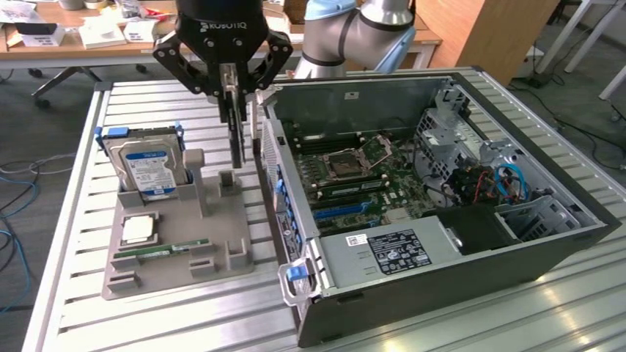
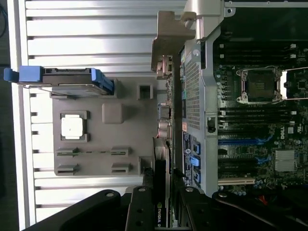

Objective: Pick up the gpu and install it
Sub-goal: 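Pick up the gpu and move the gpu toward the slot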

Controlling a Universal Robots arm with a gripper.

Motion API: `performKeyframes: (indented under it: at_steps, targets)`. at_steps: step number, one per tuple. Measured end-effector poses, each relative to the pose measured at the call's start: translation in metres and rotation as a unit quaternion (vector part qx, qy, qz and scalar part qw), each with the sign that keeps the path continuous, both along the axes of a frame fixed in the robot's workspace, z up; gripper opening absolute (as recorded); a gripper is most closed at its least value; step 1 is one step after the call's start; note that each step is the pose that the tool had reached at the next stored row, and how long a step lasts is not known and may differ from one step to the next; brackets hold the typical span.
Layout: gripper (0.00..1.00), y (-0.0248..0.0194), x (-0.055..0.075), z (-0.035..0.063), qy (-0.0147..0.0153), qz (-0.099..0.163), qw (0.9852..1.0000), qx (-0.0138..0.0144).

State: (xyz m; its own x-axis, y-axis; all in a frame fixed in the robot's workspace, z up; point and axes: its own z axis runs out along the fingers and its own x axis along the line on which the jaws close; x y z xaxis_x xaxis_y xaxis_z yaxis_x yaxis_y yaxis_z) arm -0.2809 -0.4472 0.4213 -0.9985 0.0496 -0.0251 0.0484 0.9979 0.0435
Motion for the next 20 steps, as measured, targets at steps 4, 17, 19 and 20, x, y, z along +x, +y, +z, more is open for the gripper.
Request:
performKeyframes:
  at_steps: [4, 17, 19, 20]
  targets:
    - [0.26, 0.0, 0.009, 0.0001, 0.0, 0.0, 1.0, 0.0]
    - [0.26, -0.0001, 0.055, 0.0, 0.0, 0.0, 1.0, 0.0]
    - [0.26, 0.0, 0.064, 0.0001, 0.0001, 0.0, 1.0, 0.0]
    - [0.26, 0.0, 0.068, 0.0001, 0.0, 0.0, 1.0, 0.0]
